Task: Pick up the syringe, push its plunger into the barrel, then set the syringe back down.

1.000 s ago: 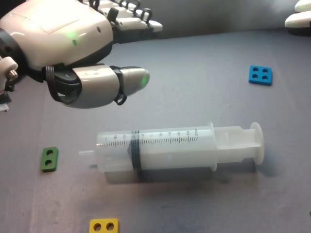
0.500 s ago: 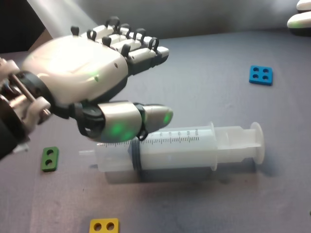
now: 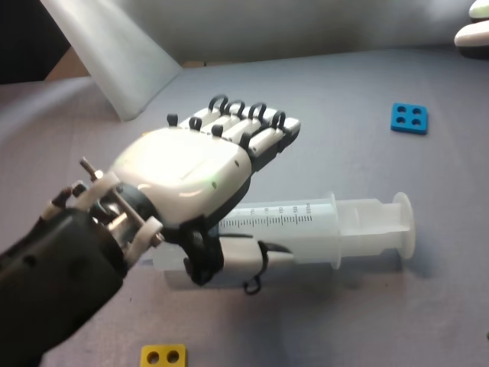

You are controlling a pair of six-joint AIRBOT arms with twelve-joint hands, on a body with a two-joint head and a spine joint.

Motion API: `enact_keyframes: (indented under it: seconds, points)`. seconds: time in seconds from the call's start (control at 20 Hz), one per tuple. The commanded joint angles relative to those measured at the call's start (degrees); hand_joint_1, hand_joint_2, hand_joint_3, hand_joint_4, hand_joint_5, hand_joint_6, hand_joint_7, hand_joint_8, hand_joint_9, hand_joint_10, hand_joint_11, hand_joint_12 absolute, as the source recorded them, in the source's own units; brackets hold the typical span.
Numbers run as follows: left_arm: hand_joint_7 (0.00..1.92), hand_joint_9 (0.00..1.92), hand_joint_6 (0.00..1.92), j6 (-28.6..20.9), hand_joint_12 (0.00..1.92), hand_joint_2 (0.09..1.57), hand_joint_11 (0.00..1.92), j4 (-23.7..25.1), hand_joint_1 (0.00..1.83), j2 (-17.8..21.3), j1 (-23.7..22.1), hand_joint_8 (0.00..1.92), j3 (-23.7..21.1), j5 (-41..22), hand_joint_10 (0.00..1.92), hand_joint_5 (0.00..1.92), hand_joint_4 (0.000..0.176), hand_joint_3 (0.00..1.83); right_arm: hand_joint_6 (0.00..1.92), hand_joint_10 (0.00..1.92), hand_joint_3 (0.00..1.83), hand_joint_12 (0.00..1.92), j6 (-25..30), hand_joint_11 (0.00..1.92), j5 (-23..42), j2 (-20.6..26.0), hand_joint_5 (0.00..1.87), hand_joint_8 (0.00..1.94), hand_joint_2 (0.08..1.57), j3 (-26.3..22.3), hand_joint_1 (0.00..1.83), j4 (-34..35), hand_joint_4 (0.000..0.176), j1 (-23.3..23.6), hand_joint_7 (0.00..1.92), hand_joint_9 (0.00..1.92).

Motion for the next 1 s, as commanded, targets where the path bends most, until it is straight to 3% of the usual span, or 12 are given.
enact_keyframes:
  seconds: [0.0, 0.15, 0.5, 0.95]
  points:
    - [0.05, 0.05, 0.00, 0.5, 0.19, 1.00, 0.00, 2.3, 0.76, -0.8, 0.0, 0.00, 0.4, -5.8, 0.00, 0.05, 0.000, 0.00, 0.01, 0.01, 0.00, 0.45, 0.1, 0.00, -1.1, 0.0, 0.32, 0.00, 1.41, -0.3, 0.00, 2.7, 0.000, 0.8, 0.27, 0.19]
    - [0.01, 0.01, 0.00, 1.9, 0.12, 0.99, 0.00, 1.7, 0.83, -4.5, 1.6, 0.00, 2.1, -6.1, 0.00, 0.03, 0.000, 0.00, 0.00, 0.00, 0.00, 0.38, 0.1, 0.00, -1.1, 0.0, 0.31, 0.00, 1.42, -0.3, 0.00, 2.7, 0.000, 0.9, 0.26, 0.18]
    - [0.08, 0.07, 0.00, 3.0, 0.35, 0.93, 0.00, 1.8, 0.91, -11.1, 3.7, 0.00, 7.3, -6.1, 0.00, 0.10, 0.000, 0.00, 0.00, 0.00, 0.00, 0.40, 0.1, 0.00, -1.1, 0.0, 0.30, 0.00, 1.43, -0.3, 0.00, 2.6, 0.000, 0.9, 0.25, 0.18]
    - [0.05, 0.07, 0.00, 4.9, 0.39, 0.88, 0.00, -0.8, 0.95, -14.9, 4.6, 0.00, 14.1, -6.1, 0.00, 0.07, 0.000, 0.00, 0.00, 0.00, 0.00, 0.37, 0.1, 0.00, -1.0, 0.0, 0.30, 0.00, 1.45, -0.3, 0.00, 2.6, 0.000, 0.9, 0.25, 0.17]
